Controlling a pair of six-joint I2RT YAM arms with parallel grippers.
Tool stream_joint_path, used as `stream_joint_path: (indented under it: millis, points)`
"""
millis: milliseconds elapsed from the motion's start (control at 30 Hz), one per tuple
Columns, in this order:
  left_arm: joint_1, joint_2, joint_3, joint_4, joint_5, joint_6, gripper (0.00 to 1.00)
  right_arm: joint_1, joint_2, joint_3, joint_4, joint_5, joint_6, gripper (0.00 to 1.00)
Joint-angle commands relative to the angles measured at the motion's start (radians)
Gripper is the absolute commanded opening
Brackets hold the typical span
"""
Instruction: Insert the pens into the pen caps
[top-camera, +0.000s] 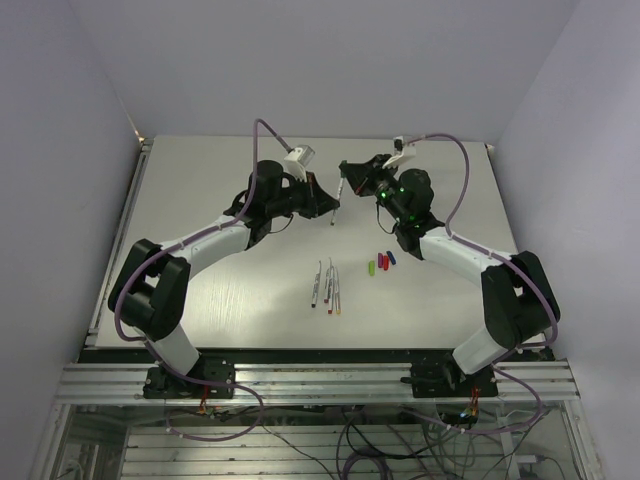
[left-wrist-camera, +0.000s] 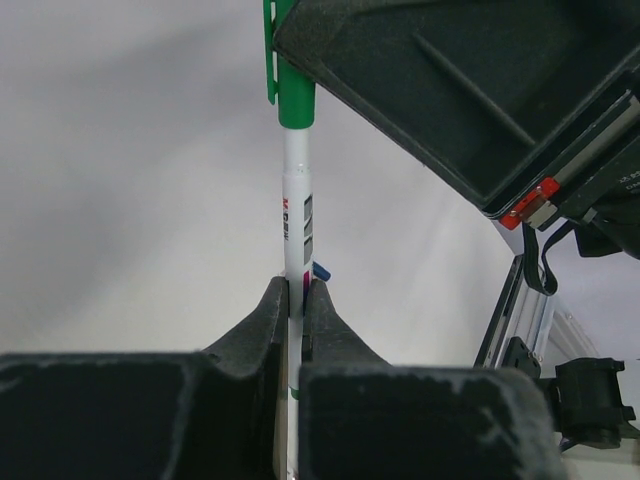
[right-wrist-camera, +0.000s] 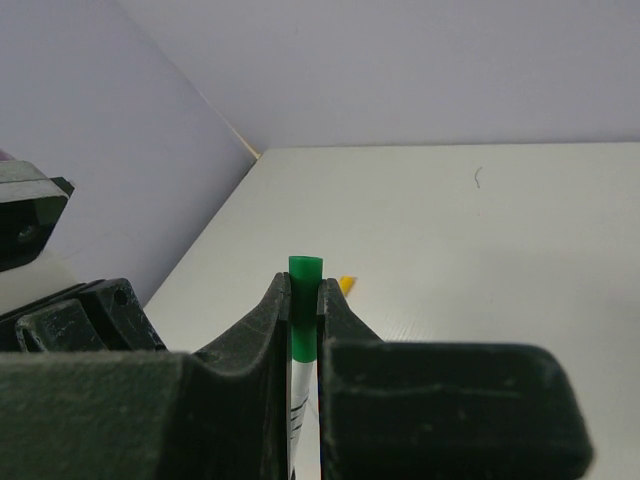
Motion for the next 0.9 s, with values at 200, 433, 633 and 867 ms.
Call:
stream_joint_path:
  millis: [200,433,633,867]
  points:
    - [0.023,-0.012,0.017,0.245,-0.073,-0.079,0.07,0.003,0.021,-0.035,-0.009,-0.115,0.041,0.00]
    - [0.047,0.011,0.032,0.365,-0.069,-0.168,0.07,0.008,0.030,-0.044,-0.026,-0.201,0.027,0.00]
    - [0.076,-0.013,0.036,0.383,-0.110,-0.159,0.07,0.026,0.029,-0.030,-0.139,-0.201,-0.044,0.00]
    - [0.101,-0.043,0.050,0.395,-0.166,-0.122,0.07,0.062,0.034,-0.024,-0.242,-0.190,-0.091,0.00]
